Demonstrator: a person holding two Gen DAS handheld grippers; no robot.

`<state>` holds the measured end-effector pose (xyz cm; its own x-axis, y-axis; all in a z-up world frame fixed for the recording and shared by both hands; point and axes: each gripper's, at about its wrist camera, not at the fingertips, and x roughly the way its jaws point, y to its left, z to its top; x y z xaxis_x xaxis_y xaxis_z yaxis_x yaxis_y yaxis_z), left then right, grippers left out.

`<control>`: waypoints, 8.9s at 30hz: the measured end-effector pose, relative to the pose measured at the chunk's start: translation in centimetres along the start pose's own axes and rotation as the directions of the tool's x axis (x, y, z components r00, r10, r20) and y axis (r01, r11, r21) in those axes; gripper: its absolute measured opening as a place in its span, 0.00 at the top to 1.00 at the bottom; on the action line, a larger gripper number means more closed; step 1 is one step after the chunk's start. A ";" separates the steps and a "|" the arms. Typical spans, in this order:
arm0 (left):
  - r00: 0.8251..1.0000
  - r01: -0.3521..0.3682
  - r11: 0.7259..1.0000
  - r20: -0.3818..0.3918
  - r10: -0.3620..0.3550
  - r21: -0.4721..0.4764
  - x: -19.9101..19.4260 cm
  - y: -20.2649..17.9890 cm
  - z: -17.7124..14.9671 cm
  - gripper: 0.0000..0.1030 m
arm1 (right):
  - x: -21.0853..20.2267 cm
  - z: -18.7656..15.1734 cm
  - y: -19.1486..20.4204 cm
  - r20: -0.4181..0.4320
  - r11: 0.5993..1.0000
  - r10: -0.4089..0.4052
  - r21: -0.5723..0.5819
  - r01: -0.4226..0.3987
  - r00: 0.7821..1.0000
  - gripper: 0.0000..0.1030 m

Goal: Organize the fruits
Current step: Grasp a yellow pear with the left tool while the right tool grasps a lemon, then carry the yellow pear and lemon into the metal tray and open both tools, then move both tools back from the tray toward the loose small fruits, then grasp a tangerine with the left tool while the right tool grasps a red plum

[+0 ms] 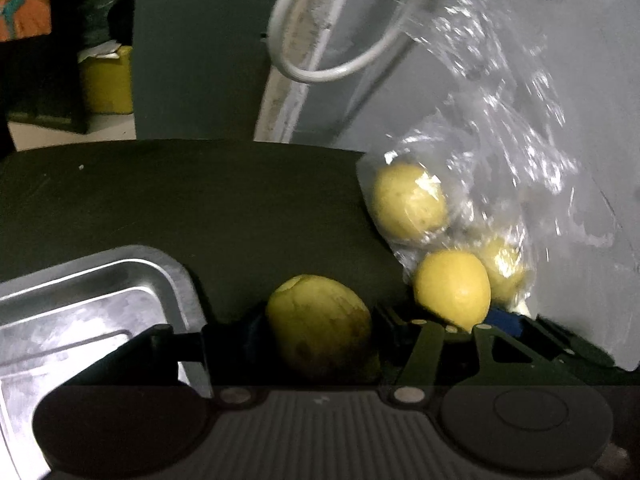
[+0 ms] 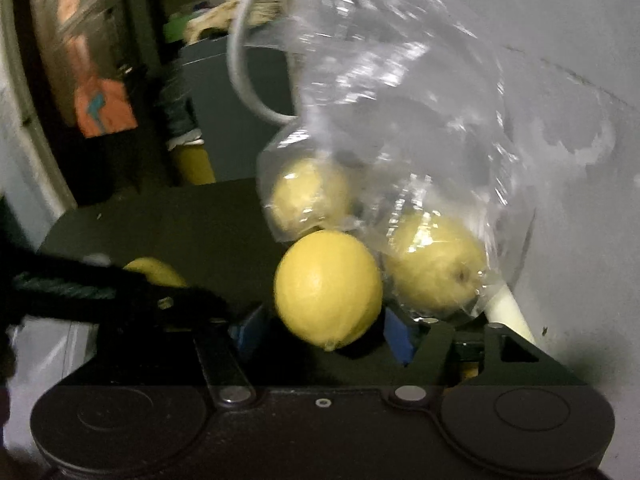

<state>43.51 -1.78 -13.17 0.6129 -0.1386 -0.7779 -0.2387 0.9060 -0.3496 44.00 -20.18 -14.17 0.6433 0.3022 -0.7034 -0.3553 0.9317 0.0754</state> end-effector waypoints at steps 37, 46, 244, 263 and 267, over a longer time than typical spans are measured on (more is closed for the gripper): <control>0.994 0.057 0.997 0.096 -0.052 -0.055 -7.2 1.6 -2.9 0.44 | -8.4 -4.0 0.9 0.041 0.990 0.010 0.141 -0.016 0.999 0.45; 0.985 0.027 0.992 0.173 -0.005 -0.122 -12.0 5.4 -4.8 0.44 | -11.8 -6.4 5.9 0.053 0.990 0.099 0.091 -0.103 0.994 0.44; 0.998 -0.052 0.862 0.006 0.056 0.504 2.1 -14.7 -9.0 0.14 | -12.0 -12.0 -3.6 0.073 0.966 -0.222 0.149 0.209 0.972 0.51; 1.000 0.021 0.849 0.003 -0.027 0.528 2.3 -15.7 -9.5 0.68 | -11.5 -11.5 -4.3 0.109 0.968 -0.213 0.157 0.194 0.971 0.73; 1.000 0.031 0.864 -0.012 -0.029 0.503 1.8 -15.3 -9.6 0.70 | -11.7 -11.6 -4.3 0.110 0.970 -0.208 0.153 0.190 0.972 0.74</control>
<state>41.01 -19.72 -14.23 0.6103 -0.1694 -0.7739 0.1915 0.9794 -0.0634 30.11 -30.03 -14.44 0.7735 0.1222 -0.6219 -0.1186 0.9918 0.0475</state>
